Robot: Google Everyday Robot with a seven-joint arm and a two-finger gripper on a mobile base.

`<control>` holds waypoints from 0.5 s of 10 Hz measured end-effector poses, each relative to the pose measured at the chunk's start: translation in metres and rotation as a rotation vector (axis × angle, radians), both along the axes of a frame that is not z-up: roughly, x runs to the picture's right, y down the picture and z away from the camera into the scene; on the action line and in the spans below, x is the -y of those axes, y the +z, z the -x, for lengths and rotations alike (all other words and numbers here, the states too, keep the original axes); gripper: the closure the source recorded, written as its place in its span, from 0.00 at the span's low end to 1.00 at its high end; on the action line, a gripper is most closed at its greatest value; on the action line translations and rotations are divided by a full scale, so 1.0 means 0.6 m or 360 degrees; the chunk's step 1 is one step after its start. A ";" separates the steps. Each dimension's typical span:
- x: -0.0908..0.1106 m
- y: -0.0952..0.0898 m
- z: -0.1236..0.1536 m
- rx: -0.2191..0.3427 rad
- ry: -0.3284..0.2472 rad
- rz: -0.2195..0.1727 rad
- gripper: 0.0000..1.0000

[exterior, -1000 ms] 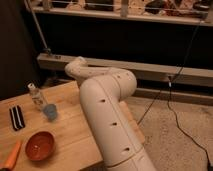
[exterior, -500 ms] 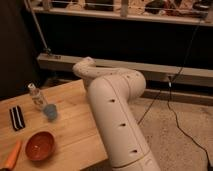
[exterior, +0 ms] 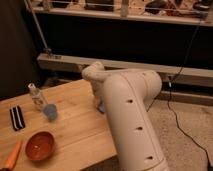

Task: Wipe the white sponge on the table

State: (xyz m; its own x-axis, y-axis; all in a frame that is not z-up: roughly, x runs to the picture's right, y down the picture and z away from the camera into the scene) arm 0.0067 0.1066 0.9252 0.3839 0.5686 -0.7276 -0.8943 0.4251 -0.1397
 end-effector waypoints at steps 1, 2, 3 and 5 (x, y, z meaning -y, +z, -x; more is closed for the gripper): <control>-0.021 -0.021 -0.013 -0.0005 -0.0028 0.0026 1.00; -0.042 -0.041 -0.022 -0.0008 -0.0054 0.0056 1.00; -0.063 -0.059 -0.025 -0.0007 -0.0074 0.0089 1.00; -0.111 -0.092 -0.012 0.0017 -0.0132 0.0175 1.00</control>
State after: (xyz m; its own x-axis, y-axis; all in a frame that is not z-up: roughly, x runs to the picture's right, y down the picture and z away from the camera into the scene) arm 0.0138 0.1735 0.8699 0.4343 0.4518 -0.7793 -0.8550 0.4790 -0.1988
